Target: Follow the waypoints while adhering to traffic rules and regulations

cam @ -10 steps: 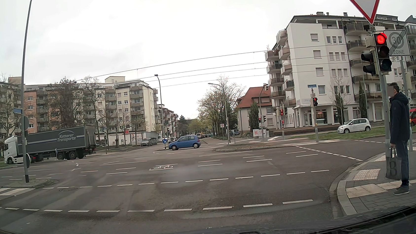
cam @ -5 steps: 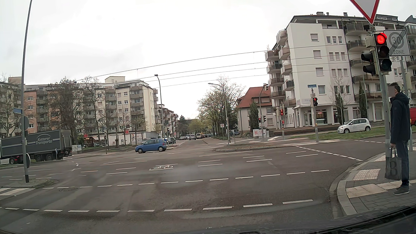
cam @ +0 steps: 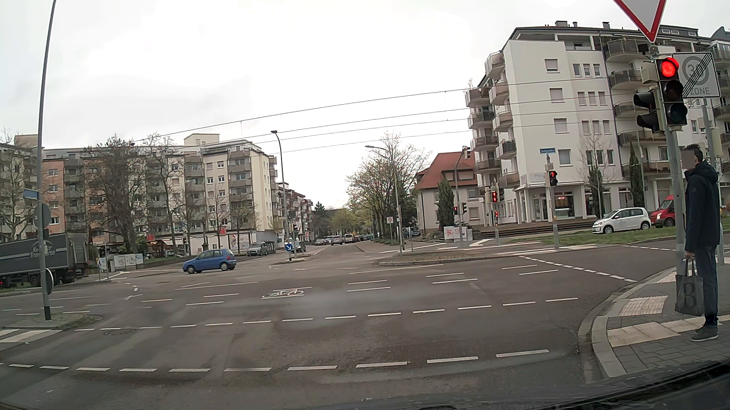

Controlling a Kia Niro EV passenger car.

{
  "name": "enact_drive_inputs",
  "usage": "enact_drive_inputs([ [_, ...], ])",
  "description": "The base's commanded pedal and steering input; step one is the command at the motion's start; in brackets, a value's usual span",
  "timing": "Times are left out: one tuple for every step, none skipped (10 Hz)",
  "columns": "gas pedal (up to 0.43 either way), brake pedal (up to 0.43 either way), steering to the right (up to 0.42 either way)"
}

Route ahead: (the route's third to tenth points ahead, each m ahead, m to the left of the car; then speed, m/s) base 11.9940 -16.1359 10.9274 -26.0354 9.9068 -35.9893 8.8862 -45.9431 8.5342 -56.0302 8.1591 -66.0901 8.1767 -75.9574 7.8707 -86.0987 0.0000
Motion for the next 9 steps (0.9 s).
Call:
enact_drive_inputs([
  [0.0, 0.256, -0.082],
  [0.0, 0.262, -0.081],
  [0.0, 0.256, -0.082],
  [0.0, 0.256, -0.082],
  [0.0, 0.256, -0.082],
  [0.0, 0.262, -0.082],
  [0.0, 0.262, -0.082],
  [0.0, 0.256, -0.082],
  [0.0, 0.256, -0.083],
])
